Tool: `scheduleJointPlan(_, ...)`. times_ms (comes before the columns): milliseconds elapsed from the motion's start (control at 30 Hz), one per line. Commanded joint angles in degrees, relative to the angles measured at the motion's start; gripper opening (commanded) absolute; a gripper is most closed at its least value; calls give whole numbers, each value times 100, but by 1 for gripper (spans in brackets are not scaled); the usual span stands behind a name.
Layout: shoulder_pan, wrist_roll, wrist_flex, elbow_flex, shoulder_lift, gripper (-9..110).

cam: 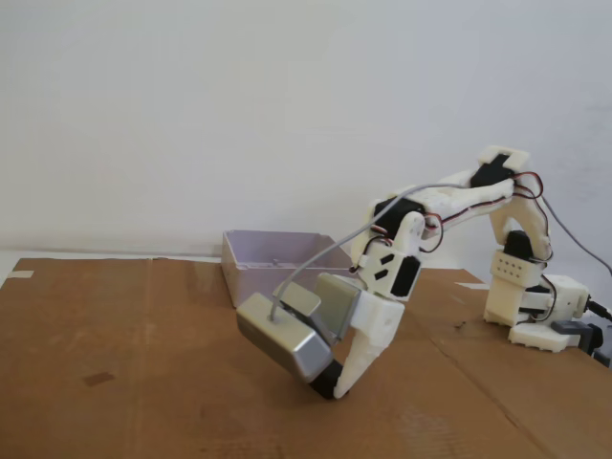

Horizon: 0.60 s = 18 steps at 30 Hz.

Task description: Grasp a block and put it in the box.

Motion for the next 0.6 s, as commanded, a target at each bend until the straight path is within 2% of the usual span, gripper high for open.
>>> scheduleJointPlan(0, -9, 44, -149, -422, 185, 19)
scheduleJointPlan(567, 18, 26, -158, -483, 272, 19)
